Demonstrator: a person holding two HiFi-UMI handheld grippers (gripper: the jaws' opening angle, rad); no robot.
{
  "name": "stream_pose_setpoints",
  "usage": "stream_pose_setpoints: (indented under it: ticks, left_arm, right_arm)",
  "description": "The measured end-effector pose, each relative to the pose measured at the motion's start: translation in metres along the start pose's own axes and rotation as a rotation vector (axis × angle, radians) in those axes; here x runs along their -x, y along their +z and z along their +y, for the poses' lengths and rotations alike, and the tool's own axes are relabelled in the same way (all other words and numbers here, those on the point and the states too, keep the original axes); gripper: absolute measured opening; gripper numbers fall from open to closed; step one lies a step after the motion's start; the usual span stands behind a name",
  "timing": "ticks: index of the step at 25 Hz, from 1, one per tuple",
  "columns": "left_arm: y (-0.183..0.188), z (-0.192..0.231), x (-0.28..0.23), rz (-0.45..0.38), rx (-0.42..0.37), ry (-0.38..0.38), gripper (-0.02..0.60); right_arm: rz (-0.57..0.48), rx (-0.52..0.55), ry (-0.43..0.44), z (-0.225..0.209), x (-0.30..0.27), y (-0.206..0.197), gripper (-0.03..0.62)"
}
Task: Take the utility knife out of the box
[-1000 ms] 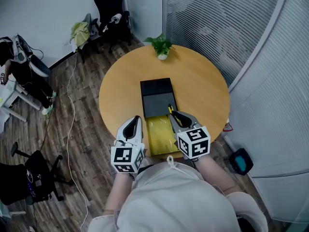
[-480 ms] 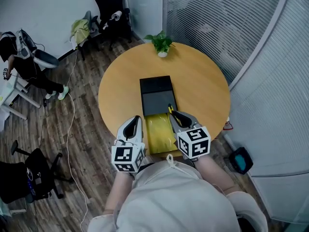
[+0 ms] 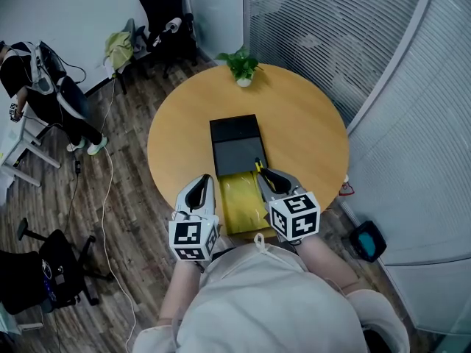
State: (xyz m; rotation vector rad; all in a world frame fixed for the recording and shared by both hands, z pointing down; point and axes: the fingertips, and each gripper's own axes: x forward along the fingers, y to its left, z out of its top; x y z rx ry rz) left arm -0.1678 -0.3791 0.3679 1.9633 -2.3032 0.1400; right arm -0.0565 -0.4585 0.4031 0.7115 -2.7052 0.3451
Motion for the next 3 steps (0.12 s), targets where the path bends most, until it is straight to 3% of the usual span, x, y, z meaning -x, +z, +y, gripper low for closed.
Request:
stream_pose_setpoints:
  ticks: [3]
  left_arm:
    - [0.0010, 0.0036, 0.0007, -0.001, 0.005, 0.000, 0.006]
  right_arm:
    - [-0.002, -0.004, -0.008, 0.0004, 0.0005, 0.0000, 0.063]
